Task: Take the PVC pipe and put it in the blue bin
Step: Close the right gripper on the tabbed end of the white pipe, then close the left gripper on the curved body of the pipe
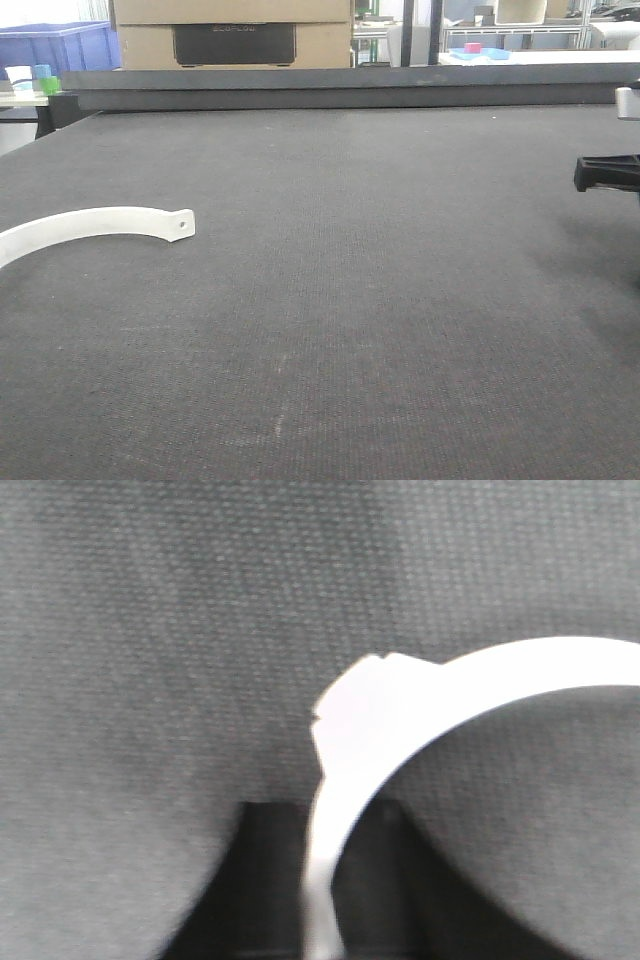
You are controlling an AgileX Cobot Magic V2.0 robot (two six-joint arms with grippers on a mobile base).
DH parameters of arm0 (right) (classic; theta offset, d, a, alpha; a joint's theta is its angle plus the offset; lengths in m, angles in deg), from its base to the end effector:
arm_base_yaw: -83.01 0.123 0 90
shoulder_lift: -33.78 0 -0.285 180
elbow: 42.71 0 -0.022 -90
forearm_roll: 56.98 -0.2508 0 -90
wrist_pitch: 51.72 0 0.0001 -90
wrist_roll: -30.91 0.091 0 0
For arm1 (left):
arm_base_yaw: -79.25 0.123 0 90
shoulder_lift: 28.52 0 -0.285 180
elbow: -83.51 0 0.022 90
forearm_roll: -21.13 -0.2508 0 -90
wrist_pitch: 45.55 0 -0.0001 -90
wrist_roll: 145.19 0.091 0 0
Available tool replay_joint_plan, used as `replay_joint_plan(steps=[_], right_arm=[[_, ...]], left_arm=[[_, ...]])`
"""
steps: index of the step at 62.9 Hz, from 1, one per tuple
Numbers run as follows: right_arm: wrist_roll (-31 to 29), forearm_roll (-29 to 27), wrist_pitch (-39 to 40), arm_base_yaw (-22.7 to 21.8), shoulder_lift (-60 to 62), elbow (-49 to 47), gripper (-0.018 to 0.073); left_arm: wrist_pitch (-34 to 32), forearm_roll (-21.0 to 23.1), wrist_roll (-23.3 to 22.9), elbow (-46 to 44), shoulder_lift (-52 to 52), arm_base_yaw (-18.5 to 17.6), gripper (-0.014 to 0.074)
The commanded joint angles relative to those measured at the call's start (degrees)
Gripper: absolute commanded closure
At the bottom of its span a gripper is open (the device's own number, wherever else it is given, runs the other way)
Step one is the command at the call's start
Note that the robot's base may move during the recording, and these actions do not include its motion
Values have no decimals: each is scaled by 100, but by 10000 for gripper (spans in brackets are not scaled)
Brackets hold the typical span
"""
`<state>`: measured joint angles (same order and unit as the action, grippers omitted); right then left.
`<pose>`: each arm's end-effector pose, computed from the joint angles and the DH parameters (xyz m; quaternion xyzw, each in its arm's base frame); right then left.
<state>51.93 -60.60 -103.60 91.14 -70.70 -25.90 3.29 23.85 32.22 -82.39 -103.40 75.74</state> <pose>0.3041 0.0480 0.1972 0.1299 0.9894 0.0401 0.0511 0.2364 -0.0178 0.3572 -0.0007 0.9328 -0.0414 0.3580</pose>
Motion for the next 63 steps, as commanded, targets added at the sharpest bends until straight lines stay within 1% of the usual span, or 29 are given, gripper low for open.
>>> replay_joint_plan(steps=[1,2,10,15,22,28,35,40,46,52,63], right_arm=[[-42,35,55,-4,-31,-20,699],[-42,35,55,-4,-31,-20,732],[-169,46,40,-4,45,-20,727],[-524,46,51,40,253,-20,727],[-954,46,73,187,684,-73,727],[-1215,46,88,296,1031,-155,727],[-1258,46,117,342,1424,-279,727],[-1258,46,128,342,1611,-377,727],[-1258,46,161,342,1751,-421,727],[-1258,46,88,342,1779,-421,727],[-1258,46,-188,342,1779,-421,727]], left_arm=[[-225,40,1,-35,5,-11,707],[-248,52,1,-35,5,-11,707],[-315,63,1,-35,5,-11,707],[-371,63,1,-35,5,-11,707],[-775,63,1,-35,5,-11,707],[-832,171,1,-35,-27,-11,707],[-635,171,-31,-118,-243,-11,707],[-325,171,-107,-263,-555,-9,707],[143,171,-117,-549,-1063,-9,707],[443,87,-198,-926,-1678,-9,707],[642,-43,-234,-1383,-2555,-9,707]])
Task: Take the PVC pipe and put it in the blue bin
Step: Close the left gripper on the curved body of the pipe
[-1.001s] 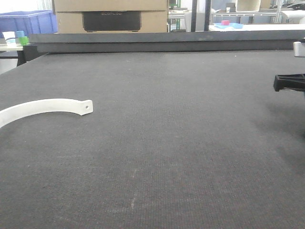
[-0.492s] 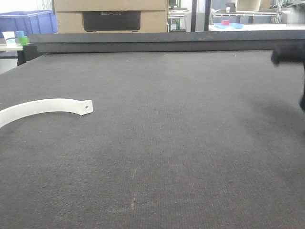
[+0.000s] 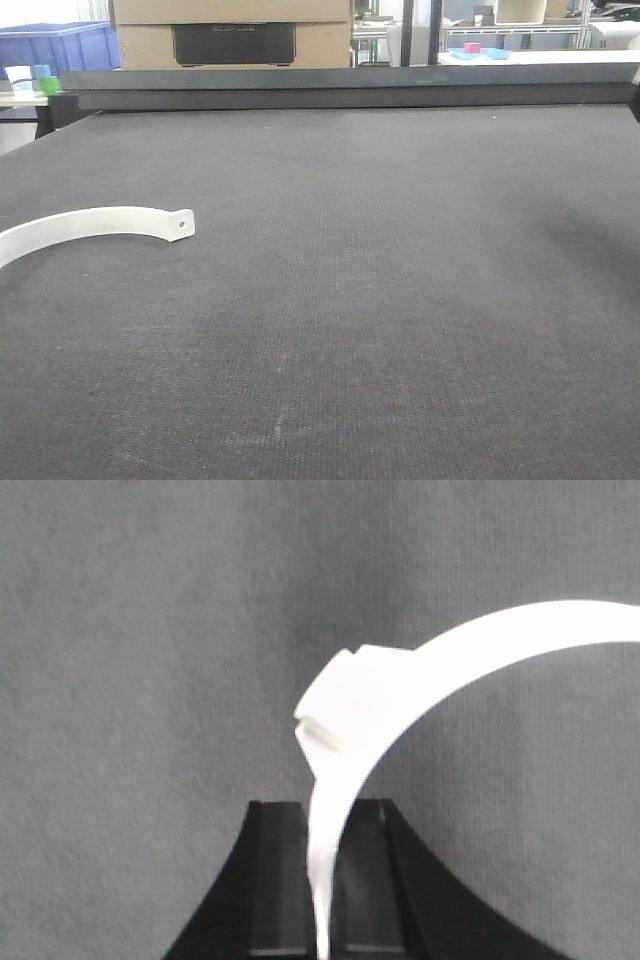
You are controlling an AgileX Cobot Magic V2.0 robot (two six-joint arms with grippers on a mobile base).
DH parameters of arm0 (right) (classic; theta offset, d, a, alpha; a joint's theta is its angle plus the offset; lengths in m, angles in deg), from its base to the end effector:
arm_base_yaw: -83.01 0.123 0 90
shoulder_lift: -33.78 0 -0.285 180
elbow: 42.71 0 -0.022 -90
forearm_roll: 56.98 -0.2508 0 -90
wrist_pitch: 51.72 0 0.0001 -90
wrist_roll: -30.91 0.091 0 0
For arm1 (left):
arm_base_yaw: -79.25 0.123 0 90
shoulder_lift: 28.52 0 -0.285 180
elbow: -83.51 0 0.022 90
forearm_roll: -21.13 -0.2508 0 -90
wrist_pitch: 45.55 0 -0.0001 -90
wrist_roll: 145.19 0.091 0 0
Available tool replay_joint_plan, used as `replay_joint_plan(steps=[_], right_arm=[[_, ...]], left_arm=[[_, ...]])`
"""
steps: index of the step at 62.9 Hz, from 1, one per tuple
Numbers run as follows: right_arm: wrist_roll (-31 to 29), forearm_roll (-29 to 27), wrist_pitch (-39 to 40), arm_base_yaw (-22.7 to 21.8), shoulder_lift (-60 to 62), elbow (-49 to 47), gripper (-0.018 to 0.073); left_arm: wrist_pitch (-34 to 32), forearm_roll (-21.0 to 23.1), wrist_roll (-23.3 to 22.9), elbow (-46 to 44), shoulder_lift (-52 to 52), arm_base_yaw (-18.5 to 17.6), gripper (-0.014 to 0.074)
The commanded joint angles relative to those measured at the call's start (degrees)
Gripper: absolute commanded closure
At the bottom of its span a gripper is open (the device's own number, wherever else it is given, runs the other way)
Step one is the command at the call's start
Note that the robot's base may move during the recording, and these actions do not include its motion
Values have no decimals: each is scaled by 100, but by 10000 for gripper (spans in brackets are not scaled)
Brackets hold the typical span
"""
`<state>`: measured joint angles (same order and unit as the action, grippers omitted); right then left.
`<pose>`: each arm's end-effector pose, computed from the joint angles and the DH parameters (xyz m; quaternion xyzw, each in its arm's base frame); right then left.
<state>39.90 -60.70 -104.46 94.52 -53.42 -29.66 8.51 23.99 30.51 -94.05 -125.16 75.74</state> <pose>0.2715 0.0601 0.3037 -0.0083 0.9719 0.0708 0.2244 0.3243 -0.0236 0.3071 -0.0163 0.9723 -0.0388 0.2301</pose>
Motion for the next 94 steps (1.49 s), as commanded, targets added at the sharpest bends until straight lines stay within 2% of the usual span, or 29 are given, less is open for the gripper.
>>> replay_joint_plan(steps=[1,15,18,23,32,36,52,68,94], right_arm=[[-56,56,-118,4,52,-45,727],[-56,56,-126,4,52,-45,727],[-56,56,-100,4,52,-45,727],[-56,56,-70,4,52,-45,727],[-56,56,-56,4,52,-45,727],[-56,56,-56,4,52,-45,727],[-56,56,-56,4,52,-45,727],[-56,56,30,4,52,-45,727],[-56,56,67,4,52,-45,727]], left_arm=[[135,-62,-63,-241,-445,-9,707],[386,-286,-63,-380,-1111,-9,704],[398,-286,-63,-380,-1162,-9,681],[420,-286,-63,-380,-1245,-9,568],[420,-286,-63,-380,-1402,12,290],[420,-286,-63,-380,-1496,40,241],[717,-320,-29,-345,-1728,113,269],[670,-286,141,-113,-1728,113,269],[458,-286,141,387,-1728,113,269]])
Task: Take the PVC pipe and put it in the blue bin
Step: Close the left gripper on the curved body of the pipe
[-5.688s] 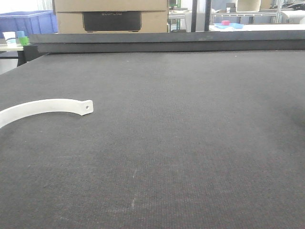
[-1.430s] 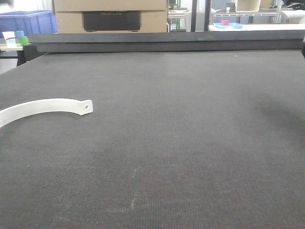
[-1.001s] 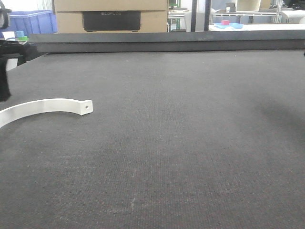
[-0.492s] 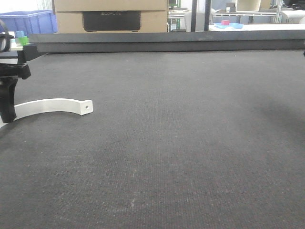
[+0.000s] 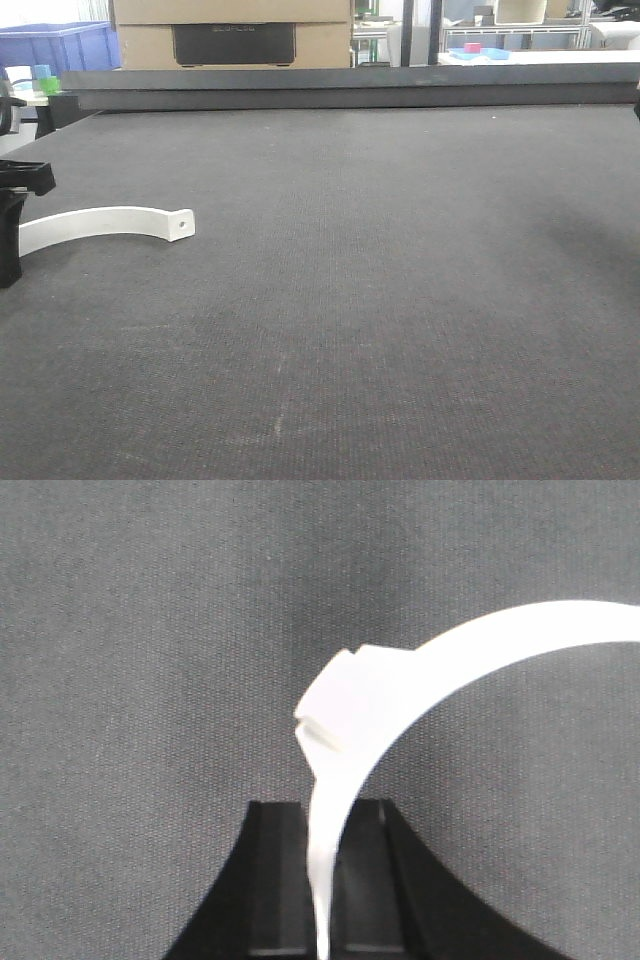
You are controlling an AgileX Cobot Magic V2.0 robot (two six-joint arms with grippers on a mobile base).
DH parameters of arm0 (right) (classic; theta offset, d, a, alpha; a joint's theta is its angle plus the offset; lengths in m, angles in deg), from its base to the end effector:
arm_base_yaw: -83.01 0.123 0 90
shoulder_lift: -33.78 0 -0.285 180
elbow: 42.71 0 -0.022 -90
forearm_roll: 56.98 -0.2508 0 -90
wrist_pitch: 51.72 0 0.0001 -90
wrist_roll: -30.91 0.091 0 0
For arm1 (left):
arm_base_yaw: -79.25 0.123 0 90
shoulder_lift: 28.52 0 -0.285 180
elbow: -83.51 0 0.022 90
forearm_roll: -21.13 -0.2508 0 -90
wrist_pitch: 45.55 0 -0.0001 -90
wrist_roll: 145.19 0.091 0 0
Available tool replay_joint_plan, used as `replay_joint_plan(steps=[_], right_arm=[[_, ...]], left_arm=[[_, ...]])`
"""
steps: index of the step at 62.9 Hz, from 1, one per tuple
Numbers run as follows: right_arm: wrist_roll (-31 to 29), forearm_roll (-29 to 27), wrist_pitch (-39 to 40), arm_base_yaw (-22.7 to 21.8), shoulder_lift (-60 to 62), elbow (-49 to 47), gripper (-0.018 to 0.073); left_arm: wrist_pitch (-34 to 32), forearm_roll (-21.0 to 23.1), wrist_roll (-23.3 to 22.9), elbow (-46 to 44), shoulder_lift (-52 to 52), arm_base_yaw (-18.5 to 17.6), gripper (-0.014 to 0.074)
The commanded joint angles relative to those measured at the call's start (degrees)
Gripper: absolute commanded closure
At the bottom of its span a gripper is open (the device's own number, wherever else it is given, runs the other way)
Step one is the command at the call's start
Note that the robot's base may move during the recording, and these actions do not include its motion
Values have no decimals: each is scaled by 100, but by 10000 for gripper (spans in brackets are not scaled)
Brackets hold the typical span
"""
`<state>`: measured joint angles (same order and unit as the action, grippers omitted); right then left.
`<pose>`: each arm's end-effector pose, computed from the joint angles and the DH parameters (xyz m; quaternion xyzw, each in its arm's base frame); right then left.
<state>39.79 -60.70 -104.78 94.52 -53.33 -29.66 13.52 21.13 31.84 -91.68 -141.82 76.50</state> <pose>0.2708 0.0600 0.3039 -0.0093 0.9723 0.0703 0.2225 0.3483 -0.0167 0.1951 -0.0019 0.9997 -0.0012 0.0246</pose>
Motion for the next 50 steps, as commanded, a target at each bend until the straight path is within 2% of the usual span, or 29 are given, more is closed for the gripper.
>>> replay_joint_plan(steps=[1,9,16,25,38,50], right_arm=[[-44,56,110,4,42,-45,727],[-44,56,184,4,42,-45,727],[-44,45,209,4,42,-45,727],[-44,45,218,4,42,-45,727],[-44,45,242,4,42,-45,727],[-44,6,242,4,42,-45,727]], left_arm=[[-43,0,9,150,-61,37,269],[-43,0,9,150,-61,37,315],[-43,0,9,150,-61,37,466],[-33,0,9,127,-51,37,711],[100,0,9,-38,217,16,708],[9,237,9,-98,953,16,708]])
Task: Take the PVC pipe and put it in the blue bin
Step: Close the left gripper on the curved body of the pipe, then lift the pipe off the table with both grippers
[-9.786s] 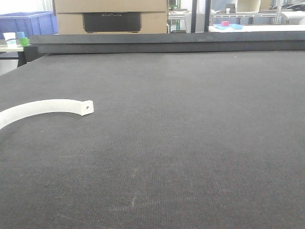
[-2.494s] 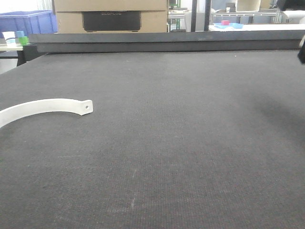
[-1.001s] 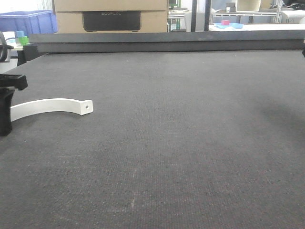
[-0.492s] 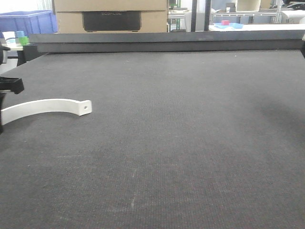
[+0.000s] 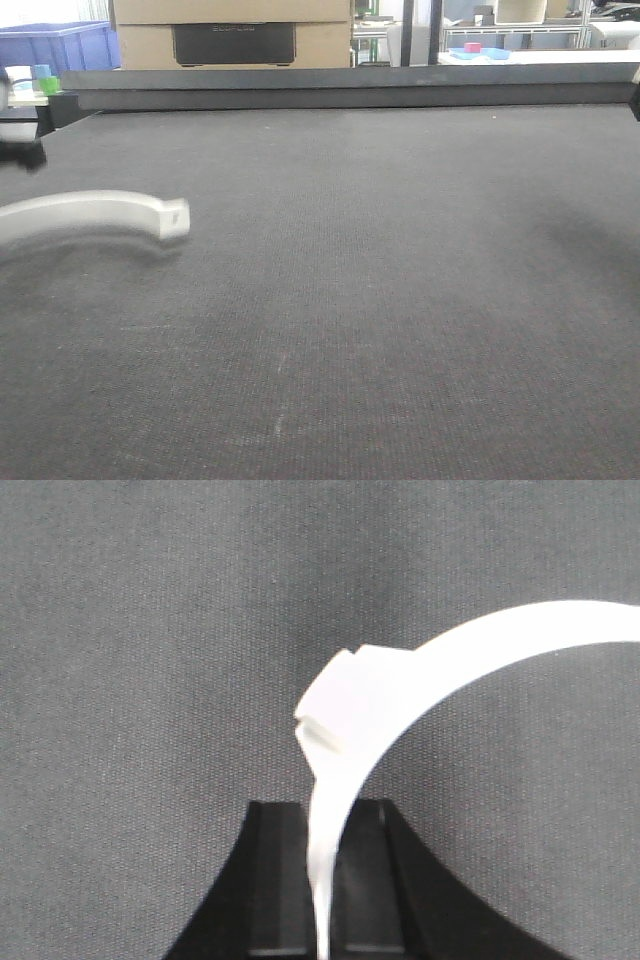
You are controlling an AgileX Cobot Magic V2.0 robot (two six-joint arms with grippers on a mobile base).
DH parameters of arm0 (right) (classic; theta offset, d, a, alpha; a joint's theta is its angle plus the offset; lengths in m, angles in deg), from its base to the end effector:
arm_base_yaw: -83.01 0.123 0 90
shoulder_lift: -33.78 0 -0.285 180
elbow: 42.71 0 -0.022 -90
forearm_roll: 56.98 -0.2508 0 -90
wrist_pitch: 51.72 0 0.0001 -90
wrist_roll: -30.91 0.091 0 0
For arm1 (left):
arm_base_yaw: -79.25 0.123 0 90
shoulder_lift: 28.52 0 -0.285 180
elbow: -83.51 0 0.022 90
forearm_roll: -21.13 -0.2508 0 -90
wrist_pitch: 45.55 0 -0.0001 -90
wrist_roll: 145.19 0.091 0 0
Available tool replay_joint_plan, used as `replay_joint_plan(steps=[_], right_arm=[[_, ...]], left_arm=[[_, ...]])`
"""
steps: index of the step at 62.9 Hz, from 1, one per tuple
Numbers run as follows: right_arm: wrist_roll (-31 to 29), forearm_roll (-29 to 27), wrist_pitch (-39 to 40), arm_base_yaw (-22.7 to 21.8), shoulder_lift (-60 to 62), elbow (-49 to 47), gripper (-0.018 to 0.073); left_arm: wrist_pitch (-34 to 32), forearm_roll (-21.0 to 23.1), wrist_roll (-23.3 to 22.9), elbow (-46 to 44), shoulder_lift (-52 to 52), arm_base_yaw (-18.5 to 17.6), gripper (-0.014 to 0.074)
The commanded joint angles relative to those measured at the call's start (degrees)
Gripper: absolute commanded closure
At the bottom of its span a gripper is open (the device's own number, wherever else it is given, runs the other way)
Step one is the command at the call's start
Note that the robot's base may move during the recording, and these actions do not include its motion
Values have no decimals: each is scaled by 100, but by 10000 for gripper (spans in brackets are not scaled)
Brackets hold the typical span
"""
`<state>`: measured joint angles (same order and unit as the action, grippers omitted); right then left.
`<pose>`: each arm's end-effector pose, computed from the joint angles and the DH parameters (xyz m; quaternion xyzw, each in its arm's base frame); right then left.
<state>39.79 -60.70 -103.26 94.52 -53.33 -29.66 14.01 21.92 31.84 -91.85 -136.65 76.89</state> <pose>0.2729 0.0603 0.3050 -0.0089 0.9692 0.0724 0.2352 0.3402 -0.0151 0.2269 -0.0084 0.9977 -0.0093 0.0665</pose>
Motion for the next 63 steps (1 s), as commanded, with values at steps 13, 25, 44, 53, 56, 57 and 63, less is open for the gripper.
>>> replay_joint_plan(steps=[13,25,44,53,56,57,63], right_arm=[[-44,-6,12,4,42,-45,727],[-44,-6,204,4,136,-34,727],[-150,67,800,15,1296,86,727],[-412,77,1837,15,2111,765,727],[-412,101,2140,15,2323,1052,727],[-412,103,2244,15,2415,1154,727],[-412,139,2916,15,3106,1840,727]], left_arm=[[-543,258,9,-80,1371,-34,708],[-1285,343,14,235,2104,-140,708],[-3066,343,49,1529,3516,-854,708],[-3974,401,49,2246,4202,-930,708],[-4198,401,49,2475,4432,-930,708],[-4256,401,49,2556,4499,-930,708],[-4542,401,49,3085,4949,-930,708]])
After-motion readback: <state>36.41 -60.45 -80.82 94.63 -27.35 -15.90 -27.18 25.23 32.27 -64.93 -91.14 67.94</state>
